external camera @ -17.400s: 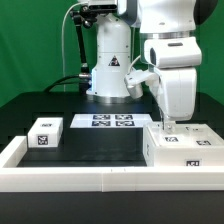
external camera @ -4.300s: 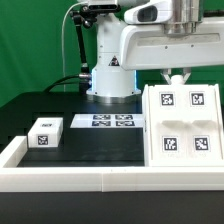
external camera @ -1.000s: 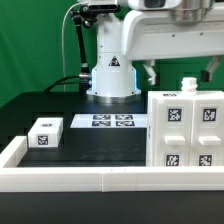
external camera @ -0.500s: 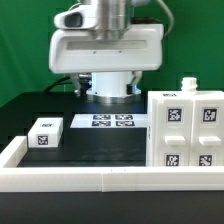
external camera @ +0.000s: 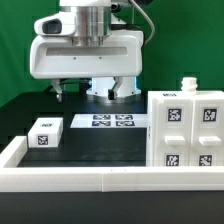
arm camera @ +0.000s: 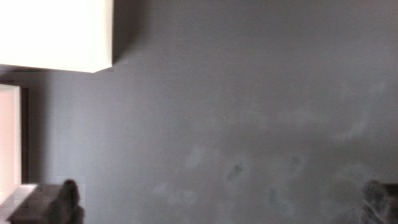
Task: Assemble cabinet
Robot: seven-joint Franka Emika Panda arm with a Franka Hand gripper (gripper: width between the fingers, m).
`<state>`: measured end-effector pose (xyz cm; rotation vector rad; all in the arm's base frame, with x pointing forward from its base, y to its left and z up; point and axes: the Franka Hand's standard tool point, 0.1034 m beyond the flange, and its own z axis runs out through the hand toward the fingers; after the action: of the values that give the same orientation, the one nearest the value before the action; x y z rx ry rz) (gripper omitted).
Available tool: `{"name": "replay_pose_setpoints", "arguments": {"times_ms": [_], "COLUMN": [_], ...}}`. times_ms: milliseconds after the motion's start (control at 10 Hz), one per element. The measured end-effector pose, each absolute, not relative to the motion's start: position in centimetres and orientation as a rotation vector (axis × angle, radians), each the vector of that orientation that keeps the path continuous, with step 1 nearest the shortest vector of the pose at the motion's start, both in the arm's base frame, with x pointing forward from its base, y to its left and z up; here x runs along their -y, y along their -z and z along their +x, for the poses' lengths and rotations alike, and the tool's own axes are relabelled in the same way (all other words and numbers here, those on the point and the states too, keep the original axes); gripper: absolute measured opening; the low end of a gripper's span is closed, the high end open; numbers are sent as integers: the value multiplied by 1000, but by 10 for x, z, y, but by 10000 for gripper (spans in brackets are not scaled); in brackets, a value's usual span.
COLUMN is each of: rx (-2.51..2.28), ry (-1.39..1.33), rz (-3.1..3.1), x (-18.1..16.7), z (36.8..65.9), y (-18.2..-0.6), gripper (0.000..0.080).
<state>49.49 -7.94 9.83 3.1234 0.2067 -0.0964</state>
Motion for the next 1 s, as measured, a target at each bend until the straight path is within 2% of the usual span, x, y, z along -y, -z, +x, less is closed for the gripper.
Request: {"name": "replay_pose_setpoints", "arguments": {"times_ms": [400,700,1000], "rx": [-218,-181,-203], "ry": [97,116,170], "rz": [3122,3102,3096], "x": [81,123,155], "z": [494,449,431], "y": [-97,-71,-56], "gripper": [796,796,796]}}
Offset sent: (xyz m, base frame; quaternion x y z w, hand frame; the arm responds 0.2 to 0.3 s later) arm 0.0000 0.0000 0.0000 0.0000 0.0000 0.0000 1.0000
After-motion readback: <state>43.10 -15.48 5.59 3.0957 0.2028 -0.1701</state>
